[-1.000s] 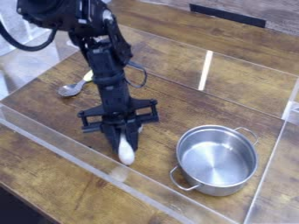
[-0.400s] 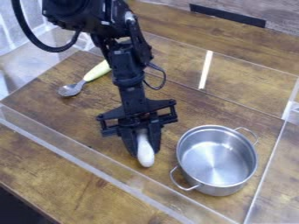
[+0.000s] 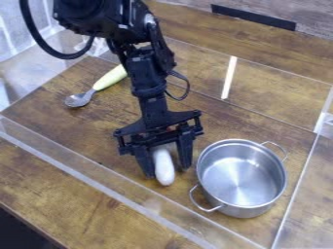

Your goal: Put the mushroom in the silver pot

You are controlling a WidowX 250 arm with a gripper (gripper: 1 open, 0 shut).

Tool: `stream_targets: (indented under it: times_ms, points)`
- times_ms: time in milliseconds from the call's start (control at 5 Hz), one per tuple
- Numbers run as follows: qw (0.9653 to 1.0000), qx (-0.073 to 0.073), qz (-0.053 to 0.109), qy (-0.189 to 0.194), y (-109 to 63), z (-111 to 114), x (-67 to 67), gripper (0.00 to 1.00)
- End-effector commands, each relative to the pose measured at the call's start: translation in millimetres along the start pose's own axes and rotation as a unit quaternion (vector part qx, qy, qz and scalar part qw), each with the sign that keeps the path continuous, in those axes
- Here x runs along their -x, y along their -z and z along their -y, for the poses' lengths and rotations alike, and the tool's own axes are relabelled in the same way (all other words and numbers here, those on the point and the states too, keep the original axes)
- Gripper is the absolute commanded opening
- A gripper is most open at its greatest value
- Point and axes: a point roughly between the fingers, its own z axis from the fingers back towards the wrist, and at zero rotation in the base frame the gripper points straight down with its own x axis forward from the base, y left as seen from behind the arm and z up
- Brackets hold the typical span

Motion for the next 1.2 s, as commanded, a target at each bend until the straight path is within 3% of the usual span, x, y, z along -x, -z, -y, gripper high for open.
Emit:
stream_targets:
  times_ms: [0, 200, 400, 600, 800, 1000]
  points:
    - [0.9997, 0.011, 0.012, 0.020, -11.1, 15, 0.2, 0.00]
    - [0.9997, 0.005, 0.011, 0.021, -11.7, 13, 2.2, 1.00]
    - [0.9998, 0.003, 0.009, 0.019, -12.5, 11, 3.5, 1.00]
    - [0.9998, 0.004, 0.013, 0.012, -12.9, 16, 1.4, 0.00]
    - [0.9989, -0.002, 0.013, 0.045, -11.5, 23, 4.5, 0.00]
    - [0.9951, -0.005, 0.019, 0.097, -25.7, 40, 15.3, 0.00]
